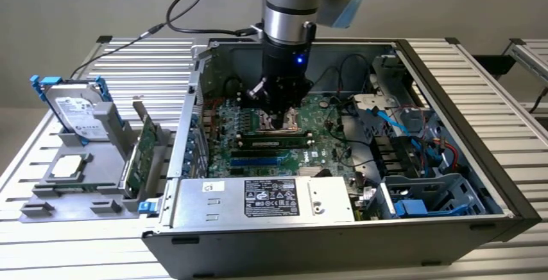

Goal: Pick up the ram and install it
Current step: 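Press down the ram until it locks into place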

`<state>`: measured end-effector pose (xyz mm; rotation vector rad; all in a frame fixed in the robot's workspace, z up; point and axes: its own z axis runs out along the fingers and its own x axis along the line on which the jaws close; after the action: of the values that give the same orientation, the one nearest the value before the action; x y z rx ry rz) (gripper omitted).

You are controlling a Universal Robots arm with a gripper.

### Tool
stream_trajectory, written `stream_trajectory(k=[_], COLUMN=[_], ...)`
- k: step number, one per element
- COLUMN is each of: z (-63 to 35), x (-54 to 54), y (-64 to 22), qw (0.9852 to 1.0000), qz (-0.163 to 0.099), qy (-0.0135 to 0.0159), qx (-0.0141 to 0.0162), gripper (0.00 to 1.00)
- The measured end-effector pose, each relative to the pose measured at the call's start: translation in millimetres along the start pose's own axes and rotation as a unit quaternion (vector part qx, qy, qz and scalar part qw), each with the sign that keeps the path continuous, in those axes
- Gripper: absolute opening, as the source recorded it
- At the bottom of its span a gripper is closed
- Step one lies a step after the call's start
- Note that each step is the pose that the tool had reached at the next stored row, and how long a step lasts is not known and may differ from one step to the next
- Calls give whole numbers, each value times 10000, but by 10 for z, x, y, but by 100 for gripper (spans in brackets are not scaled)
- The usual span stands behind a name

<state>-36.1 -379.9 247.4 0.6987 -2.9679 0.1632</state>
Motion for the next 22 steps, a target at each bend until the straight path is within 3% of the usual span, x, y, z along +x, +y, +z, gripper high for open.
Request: stream_trajectory(k=[5, 10, 17, 22], z=[0, 0, 0, 1], x=[0, 0, 0, -1], y=[0, 0, 0, 0], qw=[9993, 9972, 9919, 9875], qz=[378, 751, 1268, 1574], qy=[12, 21, 33, 16], qx=[-32, -62, -104, -121], gripper=[11, 11, 11, 11])
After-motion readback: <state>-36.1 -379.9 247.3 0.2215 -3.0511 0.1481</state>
